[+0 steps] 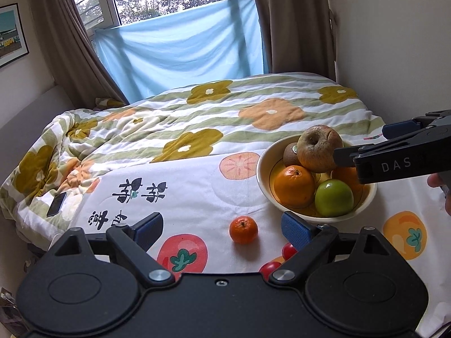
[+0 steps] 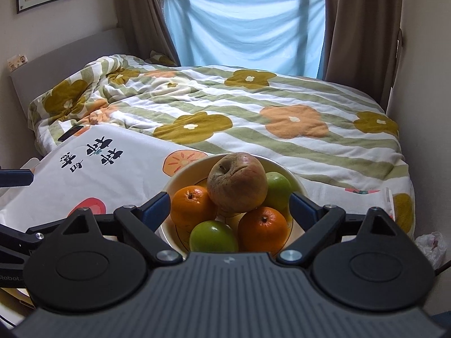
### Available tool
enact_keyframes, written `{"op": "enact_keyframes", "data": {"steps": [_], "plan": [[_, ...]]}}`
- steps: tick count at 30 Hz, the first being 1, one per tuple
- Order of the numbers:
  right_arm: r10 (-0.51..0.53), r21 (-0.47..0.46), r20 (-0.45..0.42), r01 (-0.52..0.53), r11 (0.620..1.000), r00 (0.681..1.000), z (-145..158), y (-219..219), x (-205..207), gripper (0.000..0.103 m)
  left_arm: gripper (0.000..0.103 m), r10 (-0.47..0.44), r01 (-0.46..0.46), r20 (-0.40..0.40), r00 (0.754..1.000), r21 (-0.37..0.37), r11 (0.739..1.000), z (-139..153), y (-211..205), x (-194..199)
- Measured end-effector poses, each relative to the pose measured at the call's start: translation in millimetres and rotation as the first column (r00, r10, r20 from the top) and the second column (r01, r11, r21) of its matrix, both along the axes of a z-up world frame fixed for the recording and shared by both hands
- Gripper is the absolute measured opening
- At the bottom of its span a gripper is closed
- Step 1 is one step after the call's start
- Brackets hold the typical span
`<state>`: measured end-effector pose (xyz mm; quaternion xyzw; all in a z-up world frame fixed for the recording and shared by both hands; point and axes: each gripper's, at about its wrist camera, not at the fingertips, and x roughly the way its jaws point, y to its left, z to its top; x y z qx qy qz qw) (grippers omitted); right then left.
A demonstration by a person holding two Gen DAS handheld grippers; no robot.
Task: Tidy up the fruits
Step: 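Withdraw both tools from the bowl toward the tomatoes and mandarins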
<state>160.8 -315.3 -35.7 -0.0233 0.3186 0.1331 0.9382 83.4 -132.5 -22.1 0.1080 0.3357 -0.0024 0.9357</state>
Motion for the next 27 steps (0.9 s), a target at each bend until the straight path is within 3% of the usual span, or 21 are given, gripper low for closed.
{"op": "enact_keyframes", "data": {"steps": [9,17,21,27], "plan": [[-0.116,0.045,-0.044,0.118,0.992,0.992,17.8,4.2,-41.5,0.103,0.096,-0.076,0.076,0.039,0.996,-0.006,0.997,20.5,24.5,-24.5],[-0.225,0.048,-0.063,0.228,0.972,0.972,11.8,26.5,-81.8,0.103,0.097,-0.231,0.231,0.019,0.973,-0.023,0.973,8.0,42.0,-37.3],[-0.285,0.054,-0.070,0.289,0.956,0.956,-2.4,38.5,-96.1,0.103,0.097,-0.340,0.340,0.004,0.940,-0.020,0.940,-9.6,47.4,-37.1],[-0.364,0.071,-0.092,0.370,0.926,0.927,-27.9,50.8,-108.3,0.103,0.096,-0.518,0.519,-0.010,0.855,0.007,0.855,-36.9,53.2,-26.6]]}}
